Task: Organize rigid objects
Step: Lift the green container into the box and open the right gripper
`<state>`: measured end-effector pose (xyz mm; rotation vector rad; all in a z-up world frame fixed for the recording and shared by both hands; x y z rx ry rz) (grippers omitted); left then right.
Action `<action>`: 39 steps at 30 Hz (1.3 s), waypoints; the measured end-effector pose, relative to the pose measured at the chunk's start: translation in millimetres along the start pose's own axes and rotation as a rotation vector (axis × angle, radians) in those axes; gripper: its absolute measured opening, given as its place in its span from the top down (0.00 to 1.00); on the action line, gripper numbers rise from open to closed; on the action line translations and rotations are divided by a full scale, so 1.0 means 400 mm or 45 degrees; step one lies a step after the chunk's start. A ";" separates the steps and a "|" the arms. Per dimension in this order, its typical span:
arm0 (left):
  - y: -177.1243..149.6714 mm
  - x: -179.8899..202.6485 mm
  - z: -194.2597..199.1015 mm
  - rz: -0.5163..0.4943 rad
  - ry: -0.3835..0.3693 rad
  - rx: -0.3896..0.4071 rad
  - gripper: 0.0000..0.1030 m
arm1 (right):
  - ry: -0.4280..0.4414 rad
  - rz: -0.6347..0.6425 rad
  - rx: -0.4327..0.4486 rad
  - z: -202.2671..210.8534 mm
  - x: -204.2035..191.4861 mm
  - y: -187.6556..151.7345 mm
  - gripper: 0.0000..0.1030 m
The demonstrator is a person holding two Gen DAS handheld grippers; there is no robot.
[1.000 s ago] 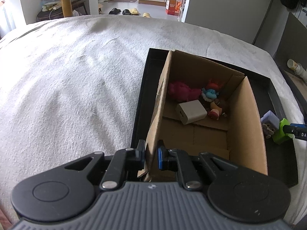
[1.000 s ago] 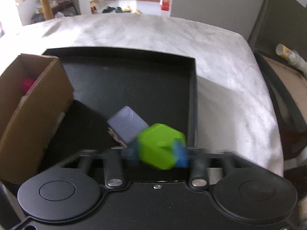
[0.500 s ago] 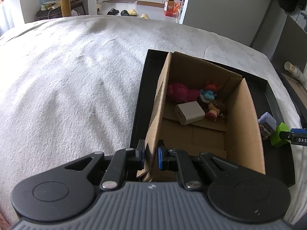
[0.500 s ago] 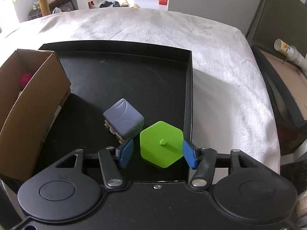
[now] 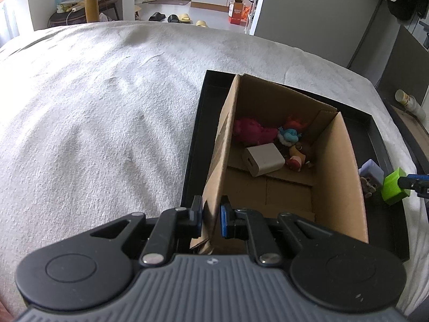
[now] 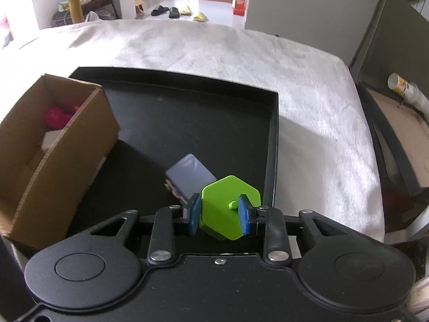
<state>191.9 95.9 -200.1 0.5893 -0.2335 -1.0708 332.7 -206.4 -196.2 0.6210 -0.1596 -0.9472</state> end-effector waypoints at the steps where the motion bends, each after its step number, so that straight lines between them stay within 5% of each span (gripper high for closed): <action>1: 0.000 0.001 0.000 0.001 -0.002 0.000 0.88 | 0.006 0.005 0.007 0.007 -0.007 0.005 0.72; 23: -0.005 -0.011 -0.003 0.003 -0.044 0.009 0.88 | 0.111 0.209 0.113 0.123 -0.240 0.122 0.72; 39: -0.010 -0.027 -0.009 0.013 -0.144 -0.008 0.88 | 0.225 0.314 0.129 0.090 -0.425 0.174 0.72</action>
Point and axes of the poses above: each gripper's, at about its wrist camera, not at the fingertips, and z roughly against the way its jaws point, x to its right, y to its top, the point moved 4 cm from there along -z, roughly the way its jaws point, and after that the axes turned 15 degrees about y, right-handed, at the moved point
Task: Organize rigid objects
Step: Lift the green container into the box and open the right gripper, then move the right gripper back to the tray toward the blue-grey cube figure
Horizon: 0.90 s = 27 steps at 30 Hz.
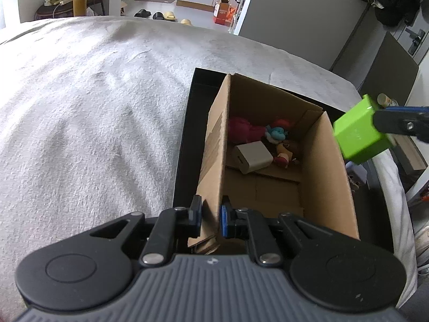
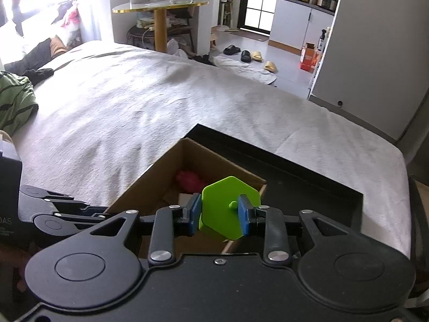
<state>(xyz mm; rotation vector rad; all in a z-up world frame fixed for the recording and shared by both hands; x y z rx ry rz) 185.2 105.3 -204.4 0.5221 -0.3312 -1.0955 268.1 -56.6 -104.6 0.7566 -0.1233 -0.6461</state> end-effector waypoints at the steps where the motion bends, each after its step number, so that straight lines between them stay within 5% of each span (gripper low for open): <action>1: -0.001 -0.001 0.000 -0.001 -0.004 -0.001 0.88 | 0.006 -0.002 -0.004 -0.005 -0.009 0.000 0.72; 8: -0.003 -0.003 0.003 -0.004 -0.011 -0.002 0.87 | 0.031 -0.008 -0.033 -0.046 -0.032 0.003 0.70; 12: -0.004 -0.002 0.005 -0.003 -0.019 -0.002 0.87 | 0.005 0.011 0.009 -0.021 -0.029 0.006 0.58; 27: -0.002 0.011 0.005 -0.029 0.028 0.007 0.87 | -0.189 -0.203 0.055 0.088 0.159 -0.122 0.42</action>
Point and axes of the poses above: each gripper's, at about its wrist camera, not at the fingertips, and z roughly against the way its jaws point, x to its right, y to its top, the point moved 4 cm from there along -z, roughly the way its jaws point, and after that the axes turned 15 degrees about y, right-handed, at the moved point
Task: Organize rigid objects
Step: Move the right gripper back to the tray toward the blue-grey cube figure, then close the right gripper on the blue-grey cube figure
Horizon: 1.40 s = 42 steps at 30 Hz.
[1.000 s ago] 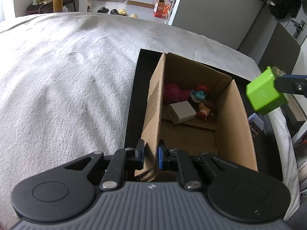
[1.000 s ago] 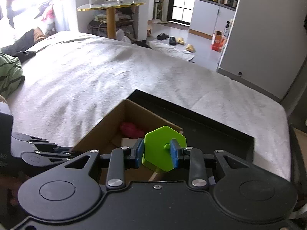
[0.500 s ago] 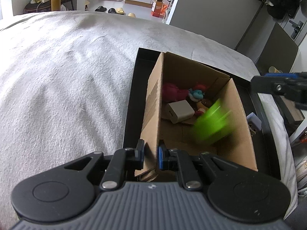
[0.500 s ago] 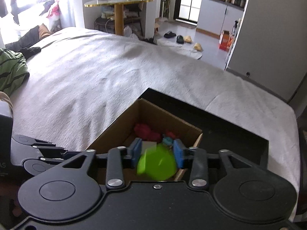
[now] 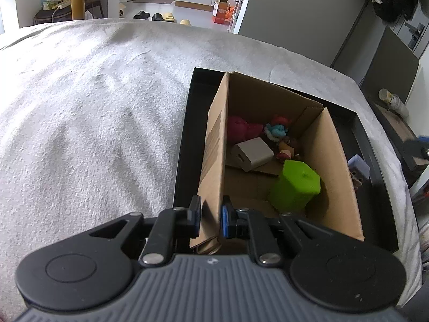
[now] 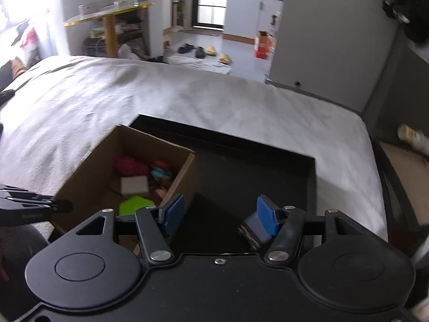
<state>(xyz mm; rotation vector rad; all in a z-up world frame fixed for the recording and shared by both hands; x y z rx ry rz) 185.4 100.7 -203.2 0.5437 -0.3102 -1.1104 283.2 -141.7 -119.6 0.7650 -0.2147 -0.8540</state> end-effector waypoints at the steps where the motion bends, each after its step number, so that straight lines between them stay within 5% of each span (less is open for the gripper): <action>1: 0.001 0.000 0.001 -0.002 0.005 0.000 0.87 | -0.007 -0.020 -0.001 0.002 0.014 -0.013 0.42; 8: 0.001 0.009 0.002 -0.026 0.045 0.003 0.87 | -0.010 -0.100 -0.024 -0.005 0.068 -0.070 0.42; 15: 0.000 0.017 -0.002 -0.049 0.090 -0.003 0.87 | 0.024 -0.180 -0.016 -0.023 0.109 -0.114 0.31; 26: 0.001 0.031 -0.002 -0.063 0.149 -0.014 0.87 | 0.043 -0.224 0.049 -0.081 0.191 -0.164 0.32; 42: 0.009 0.060 -0.009 -0.089 0.257 -0.040 0.87 | 0.024 -0.079 0.020 -0.184 0.220 -0.175 0.33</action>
Point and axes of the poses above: each gripper's, at about its wrist camera, not at the fingertips, and z roughly against the way its jaws point, x to its right, y to its top, the point moved 4 cm from there along -z, roughly the way its jaws point, and after that the axes turned 15 degrees about y, right-handed, at the moved point
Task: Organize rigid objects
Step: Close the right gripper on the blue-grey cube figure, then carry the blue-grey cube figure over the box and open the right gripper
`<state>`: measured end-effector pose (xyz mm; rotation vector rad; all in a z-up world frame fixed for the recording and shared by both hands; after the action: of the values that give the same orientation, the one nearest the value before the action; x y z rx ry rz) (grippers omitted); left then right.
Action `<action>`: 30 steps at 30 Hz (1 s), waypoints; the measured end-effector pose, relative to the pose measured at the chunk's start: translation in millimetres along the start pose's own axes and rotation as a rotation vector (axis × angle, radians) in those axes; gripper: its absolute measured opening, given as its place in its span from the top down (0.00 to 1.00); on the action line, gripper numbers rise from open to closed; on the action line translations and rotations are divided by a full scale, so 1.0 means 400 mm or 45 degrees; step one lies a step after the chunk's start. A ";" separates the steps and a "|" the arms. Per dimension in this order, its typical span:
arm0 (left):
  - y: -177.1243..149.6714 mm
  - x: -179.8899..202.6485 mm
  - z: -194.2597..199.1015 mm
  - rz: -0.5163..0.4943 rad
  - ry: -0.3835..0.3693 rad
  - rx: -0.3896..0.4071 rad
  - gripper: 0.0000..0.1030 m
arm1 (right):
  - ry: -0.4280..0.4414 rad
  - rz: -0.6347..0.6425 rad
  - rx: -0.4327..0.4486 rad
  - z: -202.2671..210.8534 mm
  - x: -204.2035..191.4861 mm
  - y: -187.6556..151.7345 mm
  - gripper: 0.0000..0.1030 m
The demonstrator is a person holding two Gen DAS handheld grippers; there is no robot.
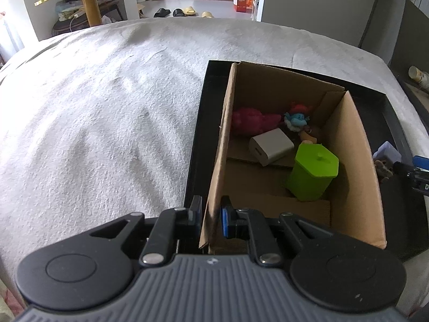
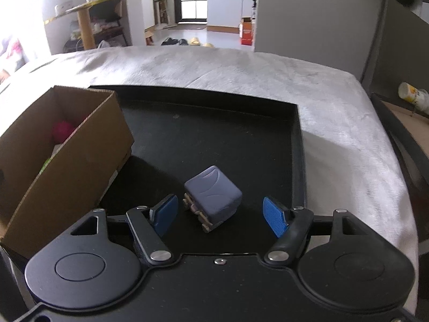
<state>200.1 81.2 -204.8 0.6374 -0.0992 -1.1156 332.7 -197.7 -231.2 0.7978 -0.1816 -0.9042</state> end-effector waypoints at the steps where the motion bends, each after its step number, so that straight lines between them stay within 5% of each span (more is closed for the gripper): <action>1: 0.000 0.002 0.001 -0.004 0.008 0.001 0.87 | 0.003 0.002 -0.005 -0.009 0.002 0.000 0.34; 16: -0.001 0.016 0.006 -0.028 0.057 0.006 0.87 | -0.019 -0.011 0.043 -0.064 0.041 0.006 0.38; 17: -0.002 0.016 0.006 -0.027 0.056 0.006 0.87 | -0.008 -0.020 0.048 -0.062 0.043 0.004 0.40; 19: 0.000 0.013 0.004 -0.020 0.051 0.001 0.87 | 0.046 -0.037 0.057 -0.057 0.043 0.002 0.63; 30: -0.002 0.000 0.003 0.007 0.002 -0.002 0.87 | -0.007 -0.030 -0.012 -0.007 0.022 -0.006 0.63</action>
<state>199.0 80.5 -204.3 0.6365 -0.0989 -1.1096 338.0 -203.8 -236.5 0.7902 -0.1727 -0.9287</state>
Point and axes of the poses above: each gripper's, at about its wrist camera, not at the fingertips, and z roughly against the way its jaws point, x to its right, y to its top, the point moved 4 cm from there along -z, roughly the way its jaws point, and after that the axes turned 15 degrees about y, right-handed, at the moved point
